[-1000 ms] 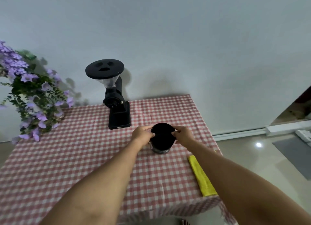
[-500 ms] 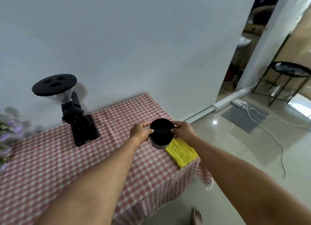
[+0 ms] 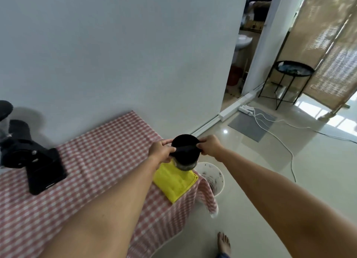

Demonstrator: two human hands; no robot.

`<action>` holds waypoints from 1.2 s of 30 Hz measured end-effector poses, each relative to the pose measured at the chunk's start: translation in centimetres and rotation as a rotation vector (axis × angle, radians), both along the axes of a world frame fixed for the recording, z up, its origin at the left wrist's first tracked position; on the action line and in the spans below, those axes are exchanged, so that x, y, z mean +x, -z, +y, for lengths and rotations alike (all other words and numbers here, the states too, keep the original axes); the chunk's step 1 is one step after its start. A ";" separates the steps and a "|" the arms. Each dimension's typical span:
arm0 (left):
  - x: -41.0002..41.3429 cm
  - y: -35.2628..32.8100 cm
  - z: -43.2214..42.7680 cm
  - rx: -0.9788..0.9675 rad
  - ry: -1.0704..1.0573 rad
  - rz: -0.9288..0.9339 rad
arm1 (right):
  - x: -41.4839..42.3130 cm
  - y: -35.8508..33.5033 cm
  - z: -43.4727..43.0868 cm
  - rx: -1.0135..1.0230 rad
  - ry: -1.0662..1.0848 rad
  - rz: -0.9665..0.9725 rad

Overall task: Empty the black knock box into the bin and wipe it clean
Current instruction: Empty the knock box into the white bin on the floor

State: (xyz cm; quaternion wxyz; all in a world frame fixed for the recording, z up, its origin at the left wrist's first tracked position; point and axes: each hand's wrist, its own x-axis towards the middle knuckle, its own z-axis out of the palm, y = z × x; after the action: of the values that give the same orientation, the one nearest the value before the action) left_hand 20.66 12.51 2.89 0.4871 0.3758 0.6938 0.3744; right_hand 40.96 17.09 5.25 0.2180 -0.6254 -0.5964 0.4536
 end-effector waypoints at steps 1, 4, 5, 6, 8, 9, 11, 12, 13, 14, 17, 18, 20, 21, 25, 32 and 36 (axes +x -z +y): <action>0.9 0.1 1.1 -0.006 0.007 -0.008 | 0.9 0.3 1.2 0.001 0.006 -0.007; 3.5 0.5 4.5 -0.032 0.013 -0.025 | 3.4 0.9 5.0 -0.009 0.028 -0.006; 4.4 0.7 5.8 -0.043 0.014 -0.040 | 4.3 1.2 6.4 -0.017 0.030 -0.001; 5.3 1.0 7.2 -0.052 0.014 -0.062 | 5.1 1.4 7.8 -0.030 0.030 0.004; 6.9 1.3 9.5 -0.082 0.018 -0.092 | 6.9 1.9 10.2 -0.059 0.030 0.017; 7.7 1.4 10.6 -0.103 0.017 -0.102 | 7.8 2.1 11.5 -0.080 0.031 0.029; 9.3 1.7 12.7 -0.153 0.002 -0.145 | 9.6 2.5 13.8 -0.115 0.016 0.046; 9.9 1.8 13.7 -0.179 -0.001 -0.175 | 10.5 2.6 15.0 -0.124 -0.003 0.051; 10.4 2.0 14.4 -0.205 0.001 -0.204 | 11.2 2.6 15.9 -0.126 -0.026 0.054; 10.7 2.1 15.1 -0.231 0.001 -0.236 | 11.8 2.5 16.8 -0.120 -0.056 0.055; 12.0 3.0 17.6 -0.302 -0.040 -0.293 | 13.7 2.4 20.1 -0.113 -0.153 0.048; 12.2 3.2 18.1 -0.313 -0.040 -0.299 | 14.0 2.4 20.8 -0.117 -0.176 0.059; 12.6 4.1 19.2 -0.322 -0.011 -0.310 | 14.6 2.7 22.4 -0.132 -0.211 0.090; 12.8 4.5 19.8 -0.322 0.009 -0.318 | 14.7 3.0 23.1 -0.137 -0.226 0.103; 13.3 6.4 21.8 -0.319 0.100 -0.373 | 15.1 4.9 25.1 -0.161 -0.259 0.153; 13.3 10.5 23.7 -0.373 0.219 -0.447 | 15.3 10.0 27.5 -0.227 -0.247 0.181; 13.7 14.4 24.7 -0.381 0.184 -0.475 | 15.1 14.1 28.6 -0.235 -0.191 0.194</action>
State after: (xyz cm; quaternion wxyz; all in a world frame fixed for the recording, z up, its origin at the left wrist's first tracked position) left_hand 34.38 37.18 -11.49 0.7291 0.2409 0.5813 0.2694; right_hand 56.11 45.73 -8.83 0.1559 -0.5403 -0.5722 0.5970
